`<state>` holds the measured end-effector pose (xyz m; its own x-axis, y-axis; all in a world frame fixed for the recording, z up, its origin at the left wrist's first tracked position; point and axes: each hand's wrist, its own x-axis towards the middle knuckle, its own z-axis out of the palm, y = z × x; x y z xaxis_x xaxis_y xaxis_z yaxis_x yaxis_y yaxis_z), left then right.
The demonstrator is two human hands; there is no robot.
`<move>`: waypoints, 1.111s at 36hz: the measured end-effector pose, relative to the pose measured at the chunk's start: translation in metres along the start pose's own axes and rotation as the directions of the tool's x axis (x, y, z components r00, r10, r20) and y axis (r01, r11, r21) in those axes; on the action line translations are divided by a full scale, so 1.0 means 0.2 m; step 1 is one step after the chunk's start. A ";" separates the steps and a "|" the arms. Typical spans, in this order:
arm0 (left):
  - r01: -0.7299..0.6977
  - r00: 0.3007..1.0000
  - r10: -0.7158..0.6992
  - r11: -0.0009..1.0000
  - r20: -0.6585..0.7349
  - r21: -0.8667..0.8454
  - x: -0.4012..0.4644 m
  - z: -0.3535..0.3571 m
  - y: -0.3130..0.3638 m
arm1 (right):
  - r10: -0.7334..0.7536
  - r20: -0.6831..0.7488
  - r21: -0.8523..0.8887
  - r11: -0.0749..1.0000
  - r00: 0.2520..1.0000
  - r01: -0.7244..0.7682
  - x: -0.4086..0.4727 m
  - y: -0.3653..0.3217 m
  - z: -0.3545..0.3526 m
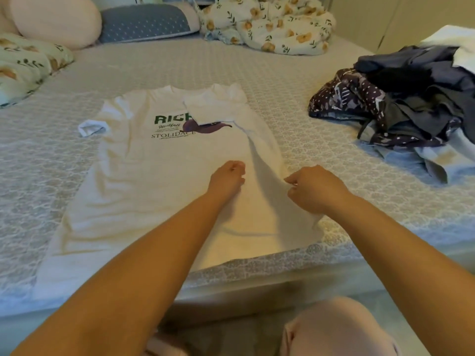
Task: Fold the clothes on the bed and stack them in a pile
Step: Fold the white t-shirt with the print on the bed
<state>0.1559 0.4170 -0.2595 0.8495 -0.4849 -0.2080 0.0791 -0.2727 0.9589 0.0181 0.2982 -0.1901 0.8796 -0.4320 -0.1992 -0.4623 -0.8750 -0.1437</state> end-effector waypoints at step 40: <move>-0.210 0.732 0.673 0.081 0.102 0.974 1.28 -0.58 0.21 | -0.205 -0.218 0.289 0.920 0.954 0.264 1.50 -0.26 0.00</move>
<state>0.4375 0.3780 -0.2499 0.6223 -0.6234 0.4734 -0.6801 -0.7301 -0.0674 0.3062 0.2136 -0.2433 0.9585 -0.2805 0.0507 -0.2259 -0.8558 -0.4654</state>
